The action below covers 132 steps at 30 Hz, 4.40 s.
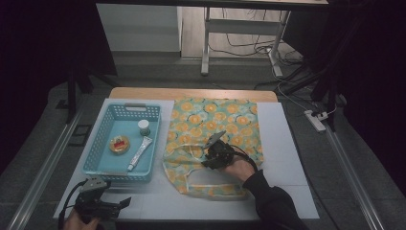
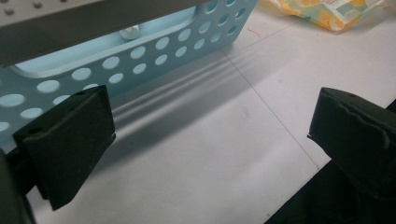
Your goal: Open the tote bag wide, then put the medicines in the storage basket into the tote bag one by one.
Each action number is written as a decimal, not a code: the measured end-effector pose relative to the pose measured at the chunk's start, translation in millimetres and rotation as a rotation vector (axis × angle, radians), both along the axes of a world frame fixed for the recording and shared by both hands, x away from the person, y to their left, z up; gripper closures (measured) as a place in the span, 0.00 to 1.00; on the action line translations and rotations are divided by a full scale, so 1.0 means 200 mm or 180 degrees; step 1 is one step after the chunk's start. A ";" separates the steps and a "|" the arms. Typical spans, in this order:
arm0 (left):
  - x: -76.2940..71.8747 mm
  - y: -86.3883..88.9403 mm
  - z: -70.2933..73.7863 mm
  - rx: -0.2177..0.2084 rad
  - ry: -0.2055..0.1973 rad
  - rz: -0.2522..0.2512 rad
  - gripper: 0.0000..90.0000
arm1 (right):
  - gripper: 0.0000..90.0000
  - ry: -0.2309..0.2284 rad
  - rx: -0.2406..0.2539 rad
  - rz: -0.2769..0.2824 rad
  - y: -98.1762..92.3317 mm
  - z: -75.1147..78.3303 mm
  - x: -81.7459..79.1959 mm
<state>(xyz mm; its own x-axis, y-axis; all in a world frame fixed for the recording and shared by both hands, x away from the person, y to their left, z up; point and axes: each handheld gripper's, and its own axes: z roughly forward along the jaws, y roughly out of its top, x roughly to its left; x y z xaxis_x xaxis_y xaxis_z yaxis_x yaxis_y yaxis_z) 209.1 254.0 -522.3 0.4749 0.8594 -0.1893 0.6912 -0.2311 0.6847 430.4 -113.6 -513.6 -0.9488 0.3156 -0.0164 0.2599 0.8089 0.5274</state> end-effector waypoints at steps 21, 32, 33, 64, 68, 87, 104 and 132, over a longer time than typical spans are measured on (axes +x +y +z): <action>0.00 0.00 0.00 0.0013 0.0011 -0.0002 0.00 | 1.00 0.0179 0.0435 -0.0094 -0.04 0.25 0.07; 0.00 0.00 0.00 0.0005 0.0016 0.0002 0.00 | 1.00 0.0047 0.0584 -0.0136 -0.03 0.48 0.14; 0.00 0.00 0.00 0.0004 0.0020 0.0000 0.00 | 1.00 0.0033 0.0583 -0.0145 -0.03 0.50 0.14; 0.00 0.02 0.00 -0.0096 0.0018 0.0037 0.00 | 1.00 -0.0094 0.0715 -0.0161 -0.02 0.58 0.18; 0.00 0.04 0.00 -0.0182 0.0018 0.0075 0.00 | 1.00 -0.0124 0.0736 -0.0157 -0.03 0.58 0.18; 0.00 0.05 0.02 -0.0297 -0.0032 0.0044 0.00 | 1.00 -0.0115 0.0730 -0.0189 -0.02 0.55 0.19; 0.01 0.08 0.12 -0.0255 -0.0035 -0.0078 0.00 | 1.00 -0.0096 0.0730 -0.0169 -0.03 0.55 0.19; 0.16 0.09 0.24 -0.0357 -0.0272 -0.0140 0.01 | 1.00 -0.0112 0.0759 -0.0193 -0.04 0.55 0.20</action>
